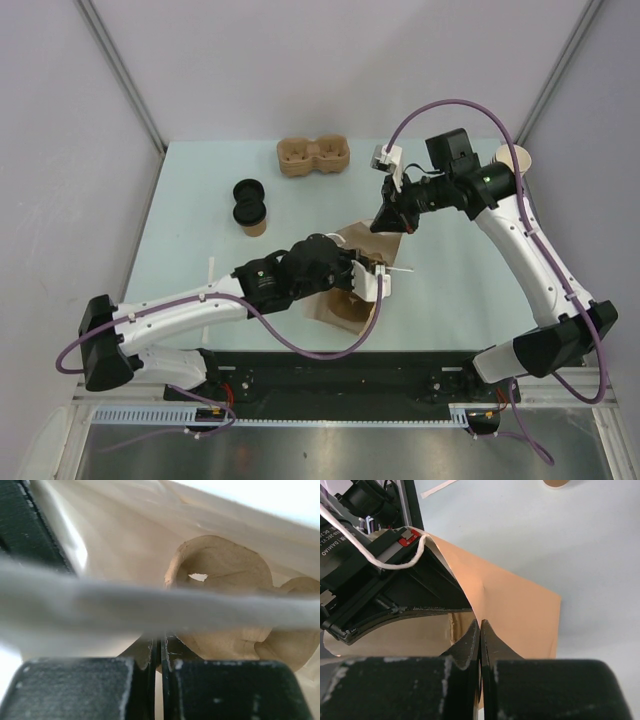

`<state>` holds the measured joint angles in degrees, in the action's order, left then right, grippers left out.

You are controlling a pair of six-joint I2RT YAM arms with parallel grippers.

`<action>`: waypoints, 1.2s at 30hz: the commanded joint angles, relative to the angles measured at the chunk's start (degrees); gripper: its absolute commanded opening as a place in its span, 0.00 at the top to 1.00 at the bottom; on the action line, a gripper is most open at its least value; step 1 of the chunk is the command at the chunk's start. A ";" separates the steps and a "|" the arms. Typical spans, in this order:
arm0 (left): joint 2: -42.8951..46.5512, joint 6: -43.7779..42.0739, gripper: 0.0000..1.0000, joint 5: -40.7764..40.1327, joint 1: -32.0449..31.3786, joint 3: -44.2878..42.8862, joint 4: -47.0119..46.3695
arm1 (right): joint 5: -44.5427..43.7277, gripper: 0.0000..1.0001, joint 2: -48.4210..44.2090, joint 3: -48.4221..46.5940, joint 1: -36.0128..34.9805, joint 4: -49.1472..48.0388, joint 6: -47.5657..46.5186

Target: Pack the takeout coffee

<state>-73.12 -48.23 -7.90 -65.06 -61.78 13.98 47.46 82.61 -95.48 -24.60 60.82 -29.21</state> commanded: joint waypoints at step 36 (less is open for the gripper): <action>-2.47 10.17 0.14 2.89 0.55 -15.39 11.95 | 1.41 1.00 -1.13 -1.02 -1.15 -0.35 -4.19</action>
<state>-78.63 -39.90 -3.20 -63.86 -74.41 28.01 48.36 82.91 -95.48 -25.28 61.28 -32.62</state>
